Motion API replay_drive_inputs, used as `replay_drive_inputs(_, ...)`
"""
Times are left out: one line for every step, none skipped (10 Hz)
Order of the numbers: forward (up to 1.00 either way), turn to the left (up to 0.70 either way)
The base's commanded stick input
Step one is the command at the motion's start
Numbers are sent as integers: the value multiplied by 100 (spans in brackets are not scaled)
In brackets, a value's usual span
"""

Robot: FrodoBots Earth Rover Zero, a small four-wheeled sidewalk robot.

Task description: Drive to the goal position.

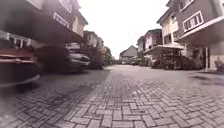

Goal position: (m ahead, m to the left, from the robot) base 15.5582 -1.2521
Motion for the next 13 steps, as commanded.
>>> replay_drive_inputs(69,3)
replay_drive_inputs(69,3)
replay_drive_inputs(69,3)
replay_drive_inputs(69,3)
replay_drive_inputs(69,3)
replay_drive_inputs(69,3)
replay_drive_inputs(69,3)
replay_drive_inputs(69,3)
replay_drive_inputs(69,3)
replay_drive_inputs(69,1)
replay_drive_inputs(69,-19)
replay_drive_inputs(69,-24)
replay_drive_inputs(69,3)
